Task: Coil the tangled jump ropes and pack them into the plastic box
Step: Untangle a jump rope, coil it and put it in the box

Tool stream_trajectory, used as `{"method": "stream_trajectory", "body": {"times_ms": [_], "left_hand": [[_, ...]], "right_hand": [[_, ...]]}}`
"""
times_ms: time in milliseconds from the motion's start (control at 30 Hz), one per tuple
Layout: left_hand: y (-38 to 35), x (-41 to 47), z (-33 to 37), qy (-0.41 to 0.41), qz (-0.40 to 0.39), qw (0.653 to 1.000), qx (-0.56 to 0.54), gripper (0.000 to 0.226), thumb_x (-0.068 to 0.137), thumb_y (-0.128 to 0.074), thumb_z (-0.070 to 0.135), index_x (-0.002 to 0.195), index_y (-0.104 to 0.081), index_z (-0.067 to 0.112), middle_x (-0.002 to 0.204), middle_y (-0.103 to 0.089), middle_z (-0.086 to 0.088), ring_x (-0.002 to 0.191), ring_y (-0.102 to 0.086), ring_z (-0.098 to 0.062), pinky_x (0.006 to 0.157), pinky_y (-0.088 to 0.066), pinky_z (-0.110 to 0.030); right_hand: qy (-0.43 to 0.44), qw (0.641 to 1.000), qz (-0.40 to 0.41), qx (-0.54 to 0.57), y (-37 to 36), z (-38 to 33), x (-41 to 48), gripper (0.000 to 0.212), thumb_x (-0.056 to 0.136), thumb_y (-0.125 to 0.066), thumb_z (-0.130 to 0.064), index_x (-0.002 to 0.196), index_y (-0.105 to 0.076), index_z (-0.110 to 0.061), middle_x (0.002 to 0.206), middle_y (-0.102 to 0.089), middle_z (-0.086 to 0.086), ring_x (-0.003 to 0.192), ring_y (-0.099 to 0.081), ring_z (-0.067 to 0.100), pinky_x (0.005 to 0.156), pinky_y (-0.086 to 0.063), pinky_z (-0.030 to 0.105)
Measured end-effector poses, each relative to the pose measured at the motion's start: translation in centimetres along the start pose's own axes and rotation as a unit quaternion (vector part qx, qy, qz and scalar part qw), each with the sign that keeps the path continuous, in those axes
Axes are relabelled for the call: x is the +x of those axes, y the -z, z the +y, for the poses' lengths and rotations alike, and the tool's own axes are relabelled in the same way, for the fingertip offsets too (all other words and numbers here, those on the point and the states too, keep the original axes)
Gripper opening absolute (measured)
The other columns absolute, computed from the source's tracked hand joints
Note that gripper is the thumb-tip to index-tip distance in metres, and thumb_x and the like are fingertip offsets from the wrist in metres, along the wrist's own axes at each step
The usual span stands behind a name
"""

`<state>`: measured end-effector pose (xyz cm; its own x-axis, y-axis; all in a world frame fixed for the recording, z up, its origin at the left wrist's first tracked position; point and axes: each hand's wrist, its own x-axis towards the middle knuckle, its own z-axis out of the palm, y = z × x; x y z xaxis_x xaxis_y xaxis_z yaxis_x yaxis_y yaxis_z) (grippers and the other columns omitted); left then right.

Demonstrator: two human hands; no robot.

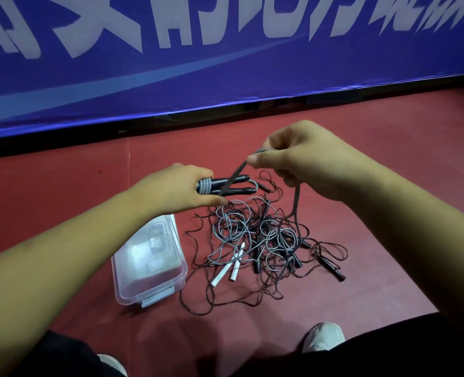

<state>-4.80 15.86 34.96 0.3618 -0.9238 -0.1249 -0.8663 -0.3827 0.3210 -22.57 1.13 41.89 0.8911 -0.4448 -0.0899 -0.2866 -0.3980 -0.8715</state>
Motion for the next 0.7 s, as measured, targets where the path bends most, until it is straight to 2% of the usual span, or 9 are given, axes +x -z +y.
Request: {"method": "stream_trajectory", "body": {"times_ms": [100,167,200,267,367,433,533,600,700], "left_hand": [[-0.5,-0.2,0.3,-0.036,-0.039,0.998,0.033,0.038,0.086,-0.057,0.064,0.084,-0.056,0.027,0.064,-0.058,0.005,0.061,-0.054,-0.013,0.057,-0.04,-0.031],[-0.8,-0.5,0.5,-0.061,-0.067,0.994,0.053,0.036,0.089,-0.056,0.061,0.085,-0.054,0.026,0.061,-0.054,0.004,0.057,-0.05,-0.009,0.053,-0.036,-0.03],[-0.9,-0.8,0.5,-0.074,-0.081,0.993,0.048,0.036,0.09,-0.056,0.061,0.085,-0.054,0.025,0.06,-0.053,0.002,0.055,-0.047,-0.009,0.052,-0.035,-0.031],[-0.9,-1.2,0.5,-0.109,-0.111,0.988,0.005,0.032,0.09,-0.057,0.059,0.084,-0.054,0.027,0.062,-0.053,-0.003,0.055,-0.045,-0.012,0.053,-0.034,-0.028],[-1.1,-1.8,0.7,-0.16,-0.131,0.974,-0.093,0.014,0.092,-0.06,0.051,0.087,-0.059,0.038,0.065,-0.053,-0.007,0.057,-0.046,-0.016,0.055,-0.037,-0.032],[-1.4,-2.1,1.3,-0.169,-0.127,0.959,-0.19,0.011,0.093,-0.064,0.043,0.095,-0.065,0.032,0.065,-0.055,-0.001,0.055,-0.046,-0.013,0.054,-0.039,-0.03],[-1.4,-2.5,2.4,-0.109,-0.115,0.886,-0.437,0.006,0.085,-0.072,0.036,0.083,-0.068,0.033,0.057,-0.053,0.003,0.046,-0.044,-0.01,0.044,-0.036,-0.019],[-1.2,-2.2,2.6,-0.109,-0.086,0.844,-0.518,0.008,0.079,-0.065,0.041,0.08,-0.065,0.033,0.053,-0.048,0.001,0.043,-0.038,-0.014,0.041,-0.031,-0.017],[-0.7,-1.6,2.7,-0.099,-0.03,0.781,-0.615,0.029,0.086,-0.059,0.032,0.11,-0.053,0.017,0.056,-0.045,0.0,0.048,-0.032,-0.012,0.04,-0.022,-0.018]], "right_hand": [[0.047,0.99,0.063,-0.115,0.4,0.5,0.3,0.025,0.081,-0.081,-0.032,0.072,-0.071,-0.01,0.055,-0.045,0.008,0.048,-0.038,0.012,0.046,-0.031,0.024],[0.086,0.979,0.07,-0.173,0.6,0.7,0.5,0.022,0.079,-0.082,-0.033,0.08,-0.077,-0.011,0.06,-0.061,0.01,0.047,-0.042,0.011,0.047,-0.038,0.025],[0.099,0.975,0.066,-0.186,0.7,0.8,0.7,0.022,0.077,-0.083,-0.032,0.082,-0.078,-0.012,0.065,-0.068,0.008,0.05,-0.05,0.014,0.052,-0.043,0.027],[0.106,0.975,0.06,-0.187,1.1,1.3,0.9,0.026,0.072,-0.086,-0.032,0.084,-0.076,-0.011,0.069,-0.069,0.003,0.055,-0.057,0.015,0.054,-0.046,0.028],[0.113,0.982,0.049,-0.141,1.9,2.4,1.2,0.03,0.069,-0.088,-0.031,0.082,-0.072,-0.01,0.058,-0.057,-0.004,0.044,-0.041,0.004,0.046,-0.032,0.016],[0.11,0.987,0.042,-0.111,2.2,3.3,1.4,0.027,0.07,-0.086,-0.034,0.08,-0.073,-0.012,0.056,-0.055,0.002,0.045,-0.038,0.007,0.045,-0.031,0.02],[0.08,0.995,0.048,-0.035,2.4,4.7,1.6,0.022,0.074,-0.081,-0.035,0.075,-0.075,-0.014,0.056,-0.053,0.009,0.049,-0.04,0.02,0.047,-0.031,0.027],[0.05,0.998,0.037,0.022,2.2,5.4,1.7,0.02,0.079,-0.076,-0.031,0.073,-0.074,-0.013,0.053,-0.051,0.007,0.047,-0.041,0.018,0.045,-0.036,0.026],[-0.004,0.998,-0.028,0.059,1.4,6.0,1.8,0.033,0.081,-0.07,-0.042,0.081,-0.075,-0.009,0.057,-0.054,0.007,0.053,-0.044,0.02,0.051,-0.04,0.027]]}}
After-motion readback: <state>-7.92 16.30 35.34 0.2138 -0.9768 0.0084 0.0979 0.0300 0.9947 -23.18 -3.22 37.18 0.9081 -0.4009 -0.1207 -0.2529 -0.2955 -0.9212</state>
